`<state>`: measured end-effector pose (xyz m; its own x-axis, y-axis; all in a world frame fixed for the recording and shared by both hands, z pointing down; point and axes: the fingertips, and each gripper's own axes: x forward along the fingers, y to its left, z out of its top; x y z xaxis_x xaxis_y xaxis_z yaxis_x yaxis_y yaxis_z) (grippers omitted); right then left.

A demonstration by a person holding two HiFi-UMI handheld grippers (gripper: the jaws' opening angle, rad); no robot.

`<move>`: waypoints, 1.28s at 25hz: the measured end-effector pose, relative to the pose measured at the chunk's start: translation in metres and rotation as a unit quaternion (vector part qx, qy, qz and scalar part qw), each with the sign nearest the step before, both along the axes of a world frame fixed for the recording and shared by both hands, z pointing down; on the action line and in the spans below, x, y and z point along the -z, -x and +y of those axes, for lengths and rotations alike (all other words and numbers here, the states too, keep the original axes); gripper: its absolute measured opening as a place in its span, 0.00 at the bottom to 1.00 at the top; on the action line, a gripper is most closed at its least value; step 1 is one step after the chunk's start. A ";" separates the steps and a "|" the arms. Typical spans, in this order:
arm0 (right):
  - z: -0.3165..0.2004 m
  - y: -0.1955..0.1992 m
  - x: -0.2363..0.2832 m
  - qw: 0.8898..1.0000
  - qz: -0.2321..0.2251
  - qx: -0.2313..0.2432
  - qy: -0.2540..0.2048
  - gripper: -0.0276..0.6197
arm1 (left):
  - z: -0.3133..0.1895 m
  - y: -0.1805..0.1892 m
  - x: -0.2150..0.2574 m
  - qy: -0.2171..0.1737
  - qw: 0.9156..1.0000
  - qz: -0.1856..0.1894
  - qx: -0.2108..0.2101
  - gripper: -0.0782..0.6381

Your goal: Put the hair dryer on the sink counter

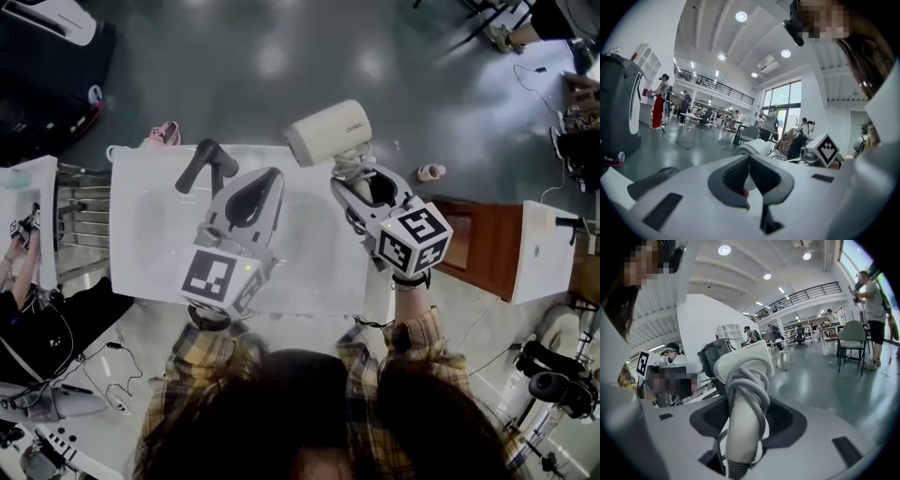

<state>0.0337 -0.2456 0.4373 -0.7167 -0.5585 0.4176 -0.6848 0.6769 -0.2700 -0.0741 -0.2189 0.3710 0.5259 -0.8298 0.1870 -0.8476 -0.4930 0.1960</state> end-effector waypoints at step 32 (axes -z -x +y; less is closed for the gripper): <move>0.009 0.015 -0.145 0.980 0.135 0.129 0.069 0.41 | 0.012 -0.007 -0.101 0.076 0.997 -0.026 -0.005 0.14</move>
<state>0.0191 -0.2365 0.5821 -0.6794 -0.2980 0.6705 -0.5546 0.8069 -0.2034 -0.0668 -0.2073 0.4723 0.5205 -0.7843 0.3377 -0.8537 -0.4692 0.2260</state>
